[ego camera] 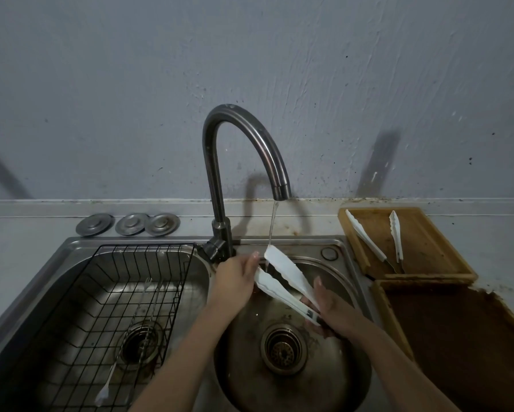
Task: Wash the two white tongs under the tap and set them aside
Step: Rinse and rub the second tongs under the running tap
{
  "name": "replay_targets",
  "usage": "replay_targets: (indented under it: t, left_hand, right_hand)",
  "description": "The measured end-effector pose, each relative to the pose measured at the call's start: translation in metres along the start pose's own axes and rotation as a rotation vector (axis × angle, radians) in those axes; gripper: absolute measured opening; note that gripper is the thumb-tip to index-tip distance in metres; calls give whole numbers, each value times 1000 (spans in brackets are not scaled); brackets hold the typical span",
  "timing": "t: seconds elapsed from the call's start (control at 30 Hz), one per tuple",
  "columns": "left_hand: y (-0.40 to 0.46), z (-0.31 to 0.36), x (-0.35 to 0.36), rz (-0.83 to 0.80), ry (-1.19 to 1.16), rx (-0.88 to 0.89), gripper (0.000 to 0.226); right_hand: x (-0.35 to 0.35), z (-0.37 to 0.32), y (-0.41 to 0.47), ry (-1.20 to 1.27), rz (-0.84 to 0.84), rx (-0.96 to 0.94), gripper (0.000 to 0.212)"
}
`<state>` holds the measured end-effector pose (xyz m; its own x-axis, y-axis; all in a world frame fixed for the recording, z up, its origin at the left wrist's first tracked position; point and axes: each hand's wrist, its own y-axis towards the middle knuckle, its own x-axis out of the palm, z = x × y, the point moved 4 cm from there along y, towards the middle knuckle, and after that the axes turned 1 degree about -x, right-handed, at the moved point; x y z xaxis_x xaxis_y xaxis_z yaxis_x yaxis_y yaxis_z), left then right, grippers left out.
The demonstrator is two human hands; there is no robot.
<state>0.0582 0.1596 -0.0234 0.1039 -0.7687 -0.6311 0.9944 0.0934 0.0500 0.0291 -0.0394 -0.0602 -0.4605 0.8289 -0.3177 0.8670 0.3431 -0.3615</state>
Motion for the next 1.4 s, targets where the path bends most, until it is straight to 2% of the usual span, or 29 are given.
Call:
replay_targets:
  t: [0.03, 0.1, 0.17, 0.23, 0.3, 0.47, 0.53, 0.63, 0.7, 0.87, 0.97, 1.13, 1.2, 1.33, 1.4]
  left_hand:
    - [-3, -1, 1, -8, -37, 8, 40]
    - [-8, 0, 6, -84, -225, -39, 36]
    - [-14, 1, 14, -233, -639, -148, 28]
    - [-16, 5, 20, -300, -1075, -220, 24]
    - [-16, 5, 25, -253, -1241, -241, 25]
    - [-17, 1, 41, -242, -1302, -293, 28]
    - [-19, -6, 46, -281, -1130, -303, 18]
    - [-19, -17, 43, -357, -734, -224, 6]
    - [-14, -18, 36, -379, -644, -182, 4]
    - [-2, 2, 30, -164, -1074, -295, 19]
    - [-11, 2, 47, -52, -1152, -361, 22]
    - [-17, -3, 63, -163, -1067, -414, 25]
    - [-9, -6, 59, -181, -1093, -461, 30]
    - [0, -14, 56, -145, -1225, -672, 35]
    - [-2, -14, 60, -116, -1408, -785, 35]
  right_hand:
    - [0, 2, 3, 13, 40, 30, 66]
    - [-2, 0, 10, 3, 145, 54, 61]
    - [0, -1, 15, -32, 201, 72, 59]
    - [4, 0, 19, -1, 205, 115, 60]
    - [10, 2, 24, 52, 208, 177, 57]
    - [17, 3, 30, 116, 261, 279, 49]
    - [17, 6, 28, 92, 251, 292, 49]
    - [19, 14, 20, 70, 180, 320, 49]
    - [20, 18, 14, 139, 124, 342, 50]
    - [24, 10, 11, 267, 0, 365, 59]
    - [20, 2, 10, 236, 14, 369, 57]
    - [11, -4, -1, 194, 29, 406, 55]
    - [8, -14, -3, 164, 48, 325, 50]
    - [-8, -44, -9, 202, 39, 92, 12]
    - [-21, -63, -15, 258, -64, 20, 17]
